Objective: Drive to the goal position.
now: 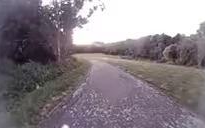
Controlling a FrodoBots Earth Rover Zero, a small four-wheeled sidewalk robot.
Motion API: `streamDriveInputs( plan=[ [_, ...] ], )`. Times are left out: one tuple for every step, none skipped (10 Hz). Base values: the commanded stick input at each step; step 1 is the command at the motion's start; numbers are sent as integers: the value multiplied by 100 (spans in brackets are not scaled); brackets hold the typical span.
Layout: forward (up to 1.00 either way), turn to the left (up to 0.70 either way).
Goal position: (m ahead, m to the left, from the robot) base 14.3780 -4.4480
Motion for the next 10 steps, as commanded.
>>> streamDriveInputs(
  plan=[
    [50,-50],
    [50,-50],
    [50,0],
    [50,0],
    [50,0],
    [50,0],
    [50,0],
    [50,0],
    [50,0],
    [50,0]
  ],
)
